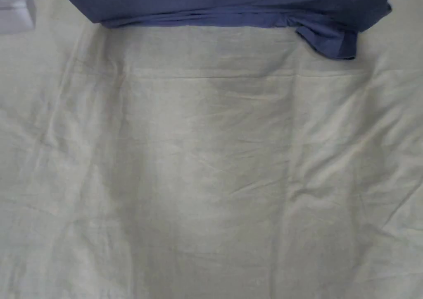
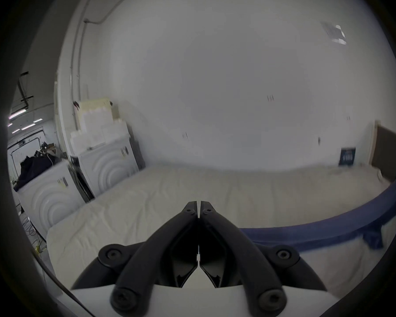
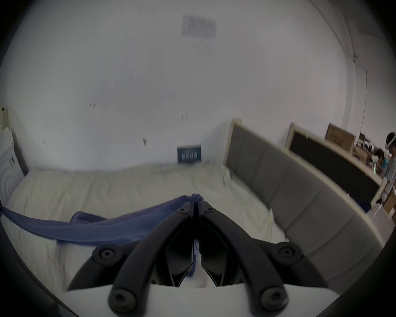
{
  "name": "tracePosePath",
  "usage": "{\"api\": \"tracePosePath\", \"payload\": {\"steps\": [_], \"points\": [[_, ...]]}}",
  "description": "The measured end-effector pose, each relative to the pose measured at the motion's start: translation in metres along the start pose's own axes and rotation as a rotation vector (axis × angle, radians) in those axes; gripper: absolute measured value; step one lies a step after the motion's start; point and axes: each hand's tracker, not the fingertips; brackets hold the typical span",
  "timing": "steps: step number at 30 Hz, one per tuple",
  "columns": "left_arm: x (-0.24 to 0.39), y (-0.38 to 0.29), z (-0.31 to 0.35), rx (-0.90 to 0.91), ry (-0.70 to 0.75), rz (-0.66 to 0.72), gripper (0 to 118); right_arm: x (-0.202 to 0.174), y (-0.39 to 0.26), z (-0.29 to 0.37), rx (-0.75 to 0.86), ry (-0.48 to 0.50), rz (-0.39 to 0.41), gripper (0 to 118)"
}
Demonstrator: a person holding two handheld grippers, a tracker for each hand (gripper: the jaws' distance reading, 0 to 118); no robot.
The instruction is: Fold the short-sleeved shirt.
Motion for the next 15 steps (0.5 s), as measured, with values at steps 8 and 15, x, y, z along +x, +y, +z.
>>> {"api": "tracePosePath", "payload": {"steps": [8, 15], "points": [[-0.002, -0.136, 0.017, -0.257, -0.067, 0.017, 0, 0.029, -0.181, -0.032, -0.328, 0.001, -0.024, 1], [-0.046, -0.203, 0.073, -0.328, -0.087, 0.035, 0, 0.073, -0.292, 0.009, -0.446, 0.041, -0.115, 1]]}}
